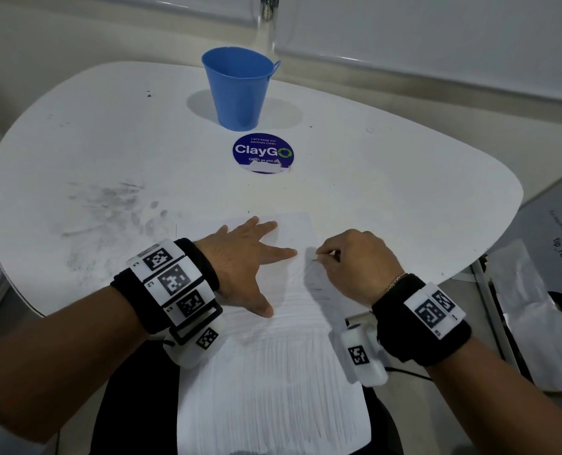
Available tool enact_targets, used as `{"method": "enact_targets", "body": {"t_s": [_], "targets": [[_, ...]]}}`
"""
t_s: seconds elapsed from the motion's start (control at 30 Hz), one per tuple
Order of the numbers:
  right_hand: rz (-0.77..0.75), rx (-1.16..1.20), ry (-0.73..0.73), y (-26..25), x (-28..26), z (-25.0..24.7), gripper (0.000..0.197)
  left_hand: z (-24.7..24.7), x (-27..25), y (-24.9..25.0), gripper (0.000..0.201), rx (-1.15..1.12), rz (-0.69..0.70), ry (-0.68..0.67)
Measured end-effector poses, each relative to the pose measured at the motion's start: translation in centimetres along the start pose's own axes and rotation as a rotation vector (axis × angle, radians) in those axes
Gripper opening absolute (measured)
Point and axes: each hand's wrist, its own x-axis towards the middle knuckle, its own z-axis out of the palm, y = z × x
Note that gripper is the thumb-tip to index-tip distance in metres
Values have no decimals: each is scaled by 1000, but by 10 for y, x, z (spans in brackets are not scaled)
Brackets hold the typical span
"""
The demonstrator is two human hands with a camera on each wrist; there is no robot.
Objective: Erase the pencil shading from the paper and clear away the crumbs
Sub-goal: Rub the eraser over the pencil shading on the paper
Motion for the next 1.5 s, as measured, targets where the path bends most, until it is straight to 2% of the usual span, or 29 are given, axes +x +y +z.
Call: {"method": "enact_targets", "body": {"t_s": [0.07, 0.17, 0.33, 0.47, 0.6, 0.73, 0.87, 0.93, 1.07, 1.23, 1.37, 1.5], "targets": [[5, -21, 20, 2, 1, -1, 21, 0, -1, 0, 104, -7, 2, 1], [-41, -48, -63, -4, -6, 2, 21, 0, -1, 0, 104, -5, 2, 3], [19, -57, 26, 1, 0, -1, 21, 0, 0, 0, 104, -5, 3, 6], [-30, -64, -63, -4, -6, 1, 21, 2, 1, -2, 106, -8, 1, 3], [25, -76, 29, 3, 0, -1, 22, 1, 2, -1, 105, -3, 1, 8], [-29, -70, -57, -2, -3, 1, 21, 2, 2, -2, 106, -9, -1, 1], [51, -87, 78, 12, 7, -10, 20, 1, 1, -1, 105, -5, 2, 2], [16, -12, 102, 12, 7, -14, 19, 0, 1, -1, 105, -6, 2, 1], [-66, 39, -25, -3, -4, -2, 18, 1, 1, -1, 105, 2, -3, -5], [-1, -26, 25, 3, 0, -1, 20, 0, 1, -1, 105, -4, -7, -1], [-95, 13, -92, -11, -11, 3, 20, 0, 1, -1, 106, -11, -14, -5], [8, -9, 30, 3, 1, -3, 20, 1, 0, -2, 105, -13, -12, 5]]}}
